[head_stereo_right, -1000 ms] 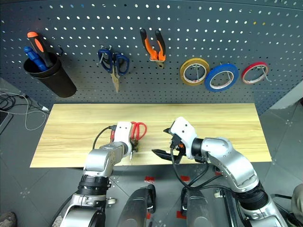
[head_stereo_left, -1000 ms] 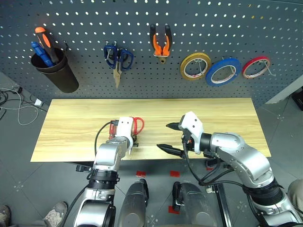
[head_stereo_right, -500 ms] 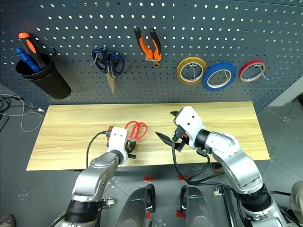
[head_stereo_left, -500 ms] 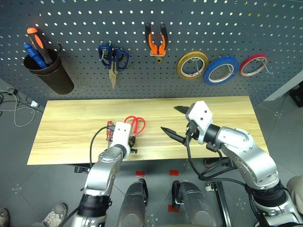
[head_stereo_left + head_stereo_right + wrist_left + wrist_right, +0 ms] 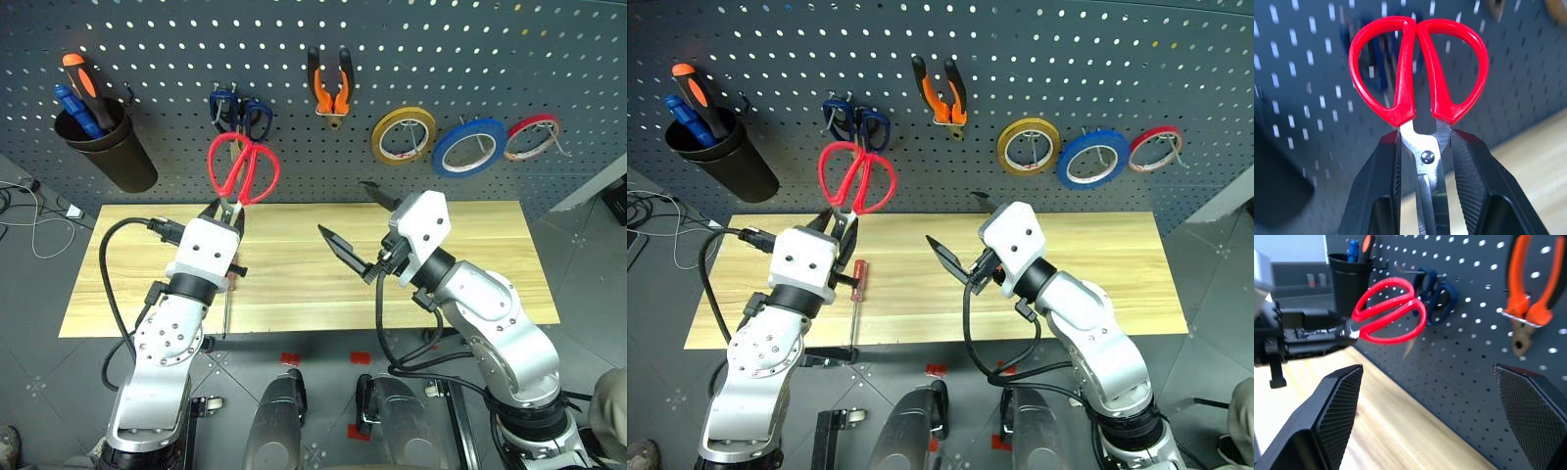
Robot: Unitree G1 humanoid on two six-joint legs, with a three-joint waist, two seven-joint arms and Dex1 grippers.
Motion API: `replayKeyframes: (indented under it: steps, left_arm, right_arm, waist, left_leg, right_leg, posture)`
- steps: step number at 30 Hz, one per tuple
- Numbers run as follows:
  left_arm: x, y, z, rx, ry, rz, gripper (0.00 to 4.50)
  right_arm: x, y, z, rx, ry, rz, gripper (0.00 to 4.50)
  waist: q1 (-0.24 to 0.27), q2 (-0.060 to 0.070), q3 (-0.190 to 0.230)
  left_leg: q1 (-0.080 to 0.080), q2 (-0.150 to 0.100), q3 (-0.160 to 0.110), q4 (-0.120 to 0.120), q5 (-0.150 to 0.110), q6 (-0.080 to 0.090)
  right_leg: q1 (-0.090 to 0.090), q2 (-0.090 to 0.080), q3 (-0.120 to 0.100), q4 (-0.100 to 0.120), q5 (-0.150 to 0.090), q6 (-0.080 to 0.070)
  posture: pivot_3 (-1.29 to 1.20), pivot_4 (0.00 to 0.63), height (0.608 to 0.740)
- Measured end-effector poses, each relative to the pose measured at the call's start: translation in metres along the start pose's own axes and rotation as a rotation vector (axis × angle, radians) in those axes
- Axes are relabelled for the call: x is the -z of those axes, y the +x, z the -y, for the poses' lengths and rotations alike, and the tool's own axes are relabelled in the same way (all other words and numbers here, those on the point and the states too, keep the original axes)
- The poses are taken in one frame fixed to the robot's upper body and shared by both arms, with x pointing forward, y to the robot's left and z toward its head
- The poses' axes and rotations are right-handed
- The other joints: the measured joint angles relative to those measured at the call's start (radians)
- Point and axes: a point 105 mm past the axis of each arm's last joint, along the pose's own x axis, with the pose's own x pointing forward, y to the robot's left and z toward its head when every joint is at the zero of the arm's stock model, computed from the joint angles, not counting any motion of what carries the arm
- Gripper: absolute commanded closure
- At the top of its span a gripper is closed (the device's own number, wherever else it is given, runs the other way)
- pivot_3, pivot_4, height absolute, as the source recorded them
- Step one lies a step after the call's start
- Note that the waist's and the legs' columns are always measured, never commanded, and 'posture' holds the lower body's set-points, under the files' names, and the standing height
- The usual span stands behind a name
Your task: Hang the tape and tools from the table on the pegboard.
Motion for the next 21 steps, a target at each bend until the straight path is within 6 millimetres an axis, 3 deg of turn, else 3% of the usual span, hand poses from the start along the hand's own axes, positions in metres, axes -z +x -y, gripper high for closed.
replayKeyframes:
  steps: [6, 17, 21]
  left_arm:
    - [-0.026, 0.012, -0.010, -0.027, 0.043, 0.117, 3.36]
    - [-0.017, 0.009, -0.022, -0.082, 0.042, 0.068, 3.36]
    - [-0.010, 0.017, -0.023, -0.091, 0.033, 0.053, 3.36]
  right_arm:
    - [-0.002, 0.001, 0.001, 0.003, -0.004, 0.015, 0.00]
    - [-0.001, 0.006, 0.005, 0.005, -0.014, 0.011, 0.00]
    - [-0.006, 0.010, 0.006, 0.000, -0.022, 0.031, 0.00]
  waist:
    - [-0.002, 0.000, 0.000]
    - [-0.003, 0.000, 0.000]
    - [-0.001, 0.000, 0.000]
  left_leg:
    - [0.000, 0.000, 0.001, 0.000, 0.001, -0.001]
    - [0.000, 0.000, 0.001, 0.000, 0.001, -0.002]
    - [0.000, 0.000, 0.000, 0.001, 0.001, -0.002]
  right_leg:
    - [-0.001, 0.000, 0.001, 0.000, 0.001, -0.002]
    - [-0.001, 0.000, 0.001, 0.001, 0.001, -0.002]
    - [-0.001, 0.000, 0.000, 0.002, 0.001, -0.002]
  posture:
    - [-0.02, 0.322, 0.740]
    - [-0.01, 0.321, 0.740]
    - [-0.02, 0.321, 0.740]
